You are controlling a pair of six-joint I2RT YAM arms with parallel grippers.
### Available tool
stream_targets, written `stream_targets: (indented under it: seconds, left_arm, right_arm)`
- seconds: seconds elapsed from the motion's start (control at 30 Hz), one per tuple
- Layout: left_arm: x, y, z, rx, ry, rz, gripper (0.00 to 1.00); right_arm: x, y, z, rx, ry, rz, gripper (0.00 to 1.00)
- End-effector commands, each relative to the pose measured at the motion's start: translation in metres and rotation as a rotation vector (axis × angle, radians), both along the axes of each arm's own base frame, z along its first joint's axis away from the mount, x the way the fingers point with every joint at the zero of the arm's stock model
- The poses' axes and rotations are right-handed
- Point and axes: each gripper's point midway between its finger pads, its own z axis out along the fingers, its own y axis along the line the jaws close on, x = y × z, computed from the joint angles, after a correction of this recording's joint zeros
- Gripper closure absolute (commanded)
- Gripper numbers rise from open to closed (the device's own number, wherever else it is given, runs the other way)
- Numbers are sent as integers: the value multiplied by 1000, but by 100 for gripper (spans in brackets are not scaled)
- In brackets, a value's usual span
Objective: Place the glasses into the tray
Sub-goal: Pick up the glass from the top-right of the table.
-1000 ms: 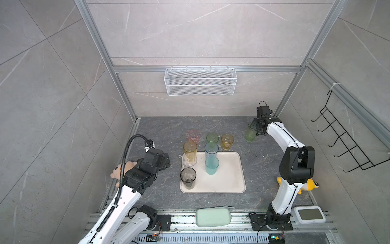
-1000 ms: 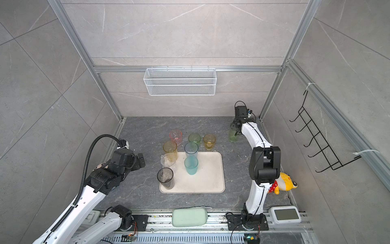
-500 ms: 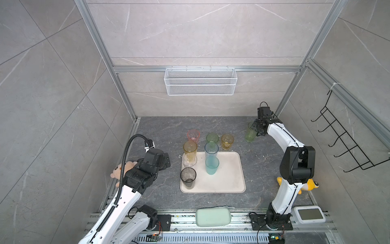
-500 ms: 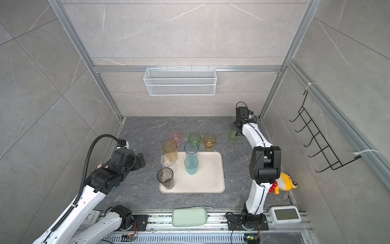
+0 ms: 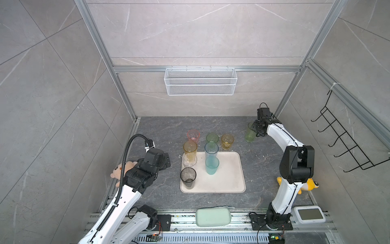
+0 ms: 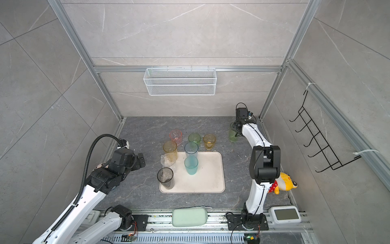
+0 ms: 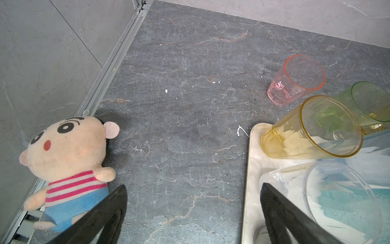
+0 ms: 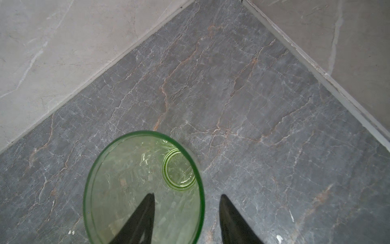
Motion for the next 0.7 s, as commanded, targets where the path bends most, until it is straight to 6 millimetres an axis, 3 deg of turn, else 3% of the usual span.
stream_targets:
  seconds: [0.0,0.37,0.67]
  left_arm:
    - [3,0,8,-15,-31,13,2]
    - [3,0,7,-18,-31,11,2]
    - [3,-1,8,-21,-33,10,2]
  right_arm:
    - [-2,-1,-15,24,25,-15,50]
    - [-4,0,-19,26,34,-7,63]
    - [-9,0,-14,22,30,0,80]
